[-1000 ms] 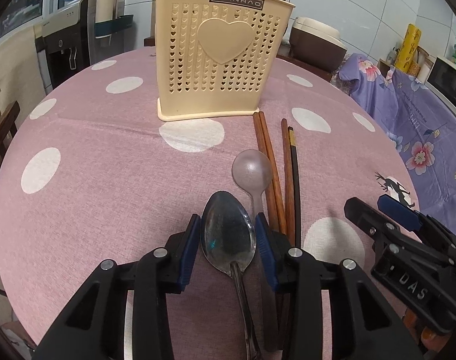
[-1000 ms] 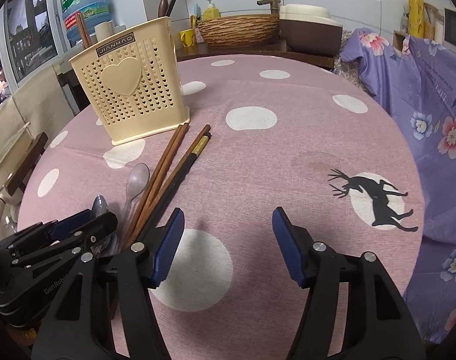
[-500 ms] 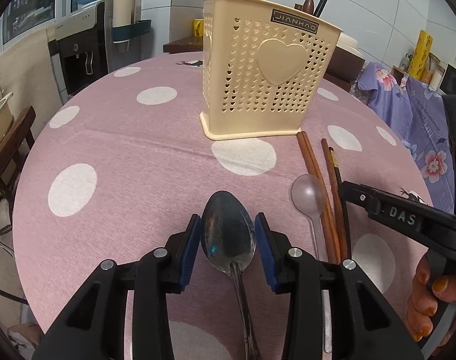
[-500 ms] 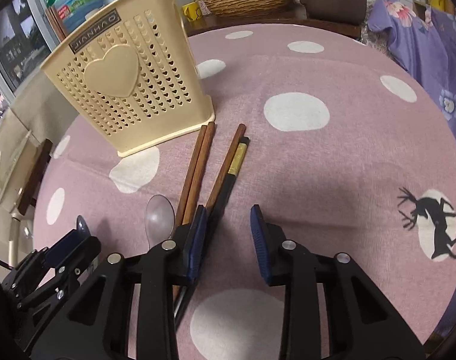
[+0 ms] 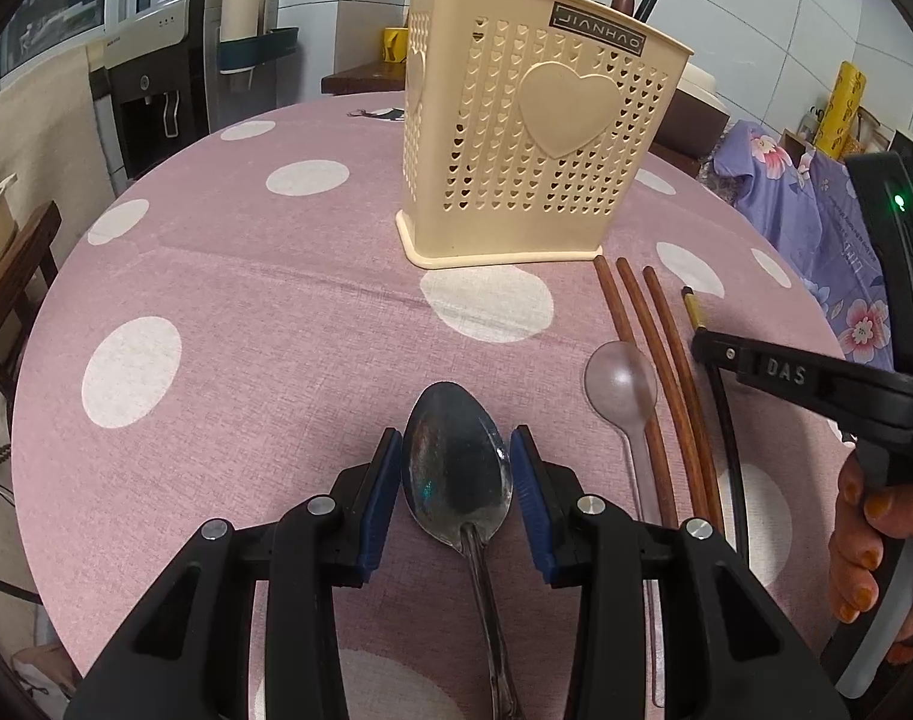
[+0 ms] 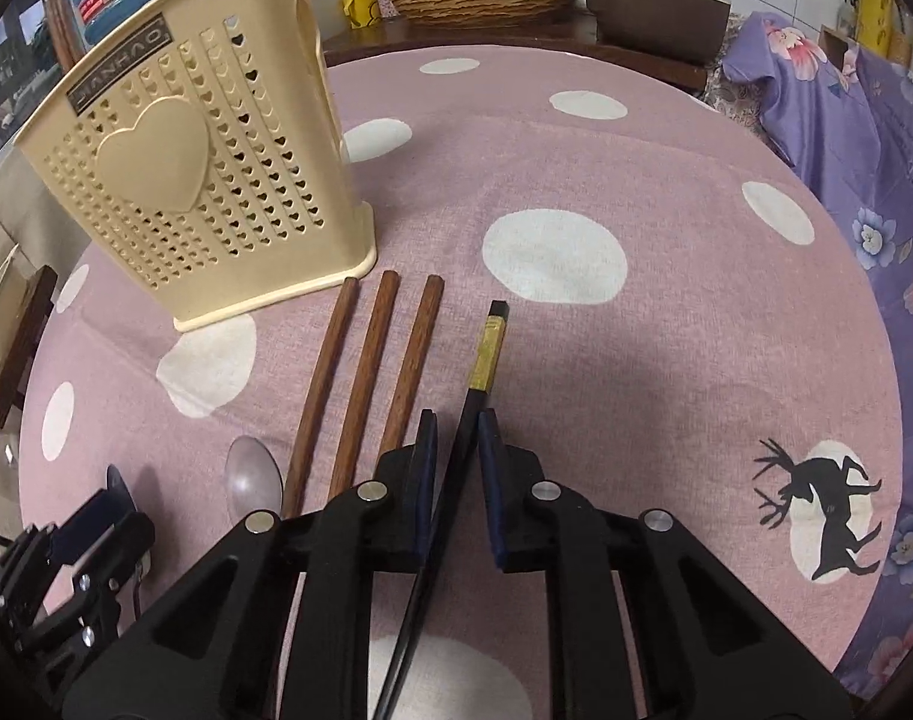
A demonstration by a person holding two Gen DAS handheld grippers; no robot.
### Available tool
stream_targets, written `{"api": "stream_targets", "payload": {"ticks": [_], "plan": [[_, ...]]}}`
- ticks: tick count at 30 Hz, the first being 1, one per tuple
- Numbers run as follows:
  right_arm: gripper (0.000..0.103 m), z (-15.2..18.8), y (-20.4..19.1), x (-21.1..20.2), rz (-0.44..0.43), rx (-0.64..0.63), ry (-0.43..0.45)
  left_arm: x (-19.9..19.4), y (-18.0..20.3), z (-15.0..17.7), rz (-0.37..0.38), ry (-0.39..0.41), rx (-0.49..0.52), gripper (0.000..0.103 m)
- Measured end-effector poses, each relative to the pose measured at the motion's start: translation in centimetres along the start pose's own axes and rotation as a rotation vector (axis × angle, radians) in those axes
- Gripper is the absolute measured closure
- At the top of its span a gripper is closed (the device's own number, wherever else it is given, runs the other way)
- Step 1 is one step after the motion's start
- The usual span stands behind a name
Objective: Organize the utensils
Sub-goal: 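Grasp the black gold-tipped chopstick with the right gripper while the left lifts the metal spoon, then carry the metal spoon with the left gripper into the cream holder while the right carries the black chopstick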
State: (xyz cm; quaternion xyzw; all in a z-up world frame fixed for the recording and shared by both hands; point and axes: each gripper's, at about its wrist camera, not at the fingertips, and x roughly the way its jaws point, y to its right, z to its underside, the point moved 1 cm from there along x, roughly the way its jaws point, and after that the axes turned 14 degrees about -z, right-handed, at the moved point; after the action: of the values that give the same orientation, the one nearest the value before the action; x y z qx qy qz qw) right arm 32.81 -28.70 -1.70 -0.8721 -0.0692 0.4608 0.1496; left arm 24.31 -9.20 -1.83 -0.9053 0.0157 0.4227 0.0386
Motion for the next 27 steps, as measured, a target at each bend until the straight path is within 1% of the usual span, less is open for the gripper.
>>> {"api": "stream_targets", "payload": {"ticks": [2, 3, 4, 7, 11, 14, 18, 27], "plan": [[0.088, -0.5, 0.1, 0.4, 0.006, 0.014, 0.002, 0.0, 0.1, -0.1, -0.001, 0.001, 0.002, 0.066], [0.089, -0.7, 0.2, 0.5, 0.013, 0.016, 0.004, 0.1, 0.1, -0.1, -0.002, 0.002, 0.002, 0.066], [0.093, -0.8, 0.1, 0.6, 0.025, 0.016, 0.007, 0.1, 0.1, -0.2, -0.001, 0.005, 0.004, 0.066], [0.095, -1.0, 0.1, 0.9, 0.036, 0.018, 0.02, -0.1, 0.0, -0.3, 0.0, 0.015, -0.005, 0.066], [0.095, -1.1, 0.8, 0.7, -0.007, 0.049, 0.028, -1.0, -0.2, -0.9, 0.015, 0.054, -0.017, 0.066], [0.095, -1.3, 1.2, -0.4, -0.045, 0.062, 0.071, -1.7, -0.5, -1.4, 0.025, 0.092, -0.03, 0.066], [0.095, -1.7, 0.8, -3.2, -0.095, 0.047, 0.135, -2.7, -0.6, -2.2, 0.046, 0.13, -0.04, 0.066], [0.095, -2.5, -1.2, -11.9, -0.203, -0.033, 0.322, -5.8, -1.5, -4.8, 0.069, 0.232, -0.065, 0.066]]}}
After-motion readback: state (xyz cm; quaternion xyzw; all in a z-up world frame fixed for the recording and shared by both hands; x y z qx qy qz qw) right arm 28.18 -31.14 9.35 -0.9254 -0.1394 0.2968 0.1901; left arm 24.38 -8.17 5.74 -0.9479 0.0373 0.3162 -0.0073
